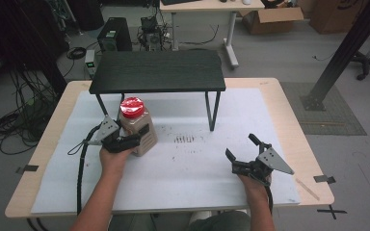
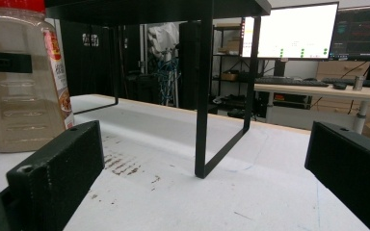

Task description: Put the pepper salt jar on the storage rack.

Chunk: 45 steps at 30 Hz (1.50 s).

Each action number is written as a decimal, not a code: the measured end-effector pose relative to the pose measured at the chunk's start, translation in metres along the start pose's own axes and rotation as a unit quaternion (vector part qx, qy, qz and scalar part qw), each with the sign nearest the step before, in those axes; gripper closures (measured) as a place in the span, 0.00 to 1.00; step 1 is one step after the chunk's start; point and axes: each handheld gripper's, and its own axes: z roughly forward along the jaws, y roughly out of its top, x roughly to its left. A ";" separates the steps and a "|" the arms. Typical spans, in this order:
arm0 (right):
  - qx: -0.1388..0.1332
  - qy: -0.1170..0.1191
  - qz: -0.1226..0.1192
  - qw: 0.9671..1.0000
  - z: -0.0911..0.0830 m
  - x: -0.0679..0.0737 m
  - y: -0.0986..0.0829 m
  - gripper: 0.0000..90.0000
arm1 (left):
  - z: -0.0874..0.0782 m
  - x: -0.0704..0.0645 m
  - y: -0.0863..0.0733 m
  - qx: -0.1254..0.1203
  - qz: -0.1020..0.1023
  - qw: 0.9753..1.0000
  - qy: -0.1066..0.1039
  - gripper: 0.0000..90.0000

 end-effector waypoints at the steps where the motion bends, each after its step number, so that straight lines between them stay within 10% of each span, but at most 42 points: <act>1: 0.000 0.000 0.000 1.000 0.000 0.000 0.000 0.00 | 0.000 0.000 0.000 0.001 0.001 1.000 0.001 0.28; 18: 0.000 0.000 -0.001 1.000 0.000 0.000 0.000 0.00 | -0.013 -0.003 0.017 -0.016 0.016 1.000 -0.002 0.29; 37: -0.001 0.000 -0.003 1.000 0.000 0.001 0.000 0.00 | -0.045 -0.007 0.091 -0.027 0.042 0.996 -0.068 0.28; 45: -0.001 0.000 -0.003 1.000 0.000 0.001 0.000 0.00 | -0.049 0.001 0.121 -0.039 0.016 0.994 -0.101 0.28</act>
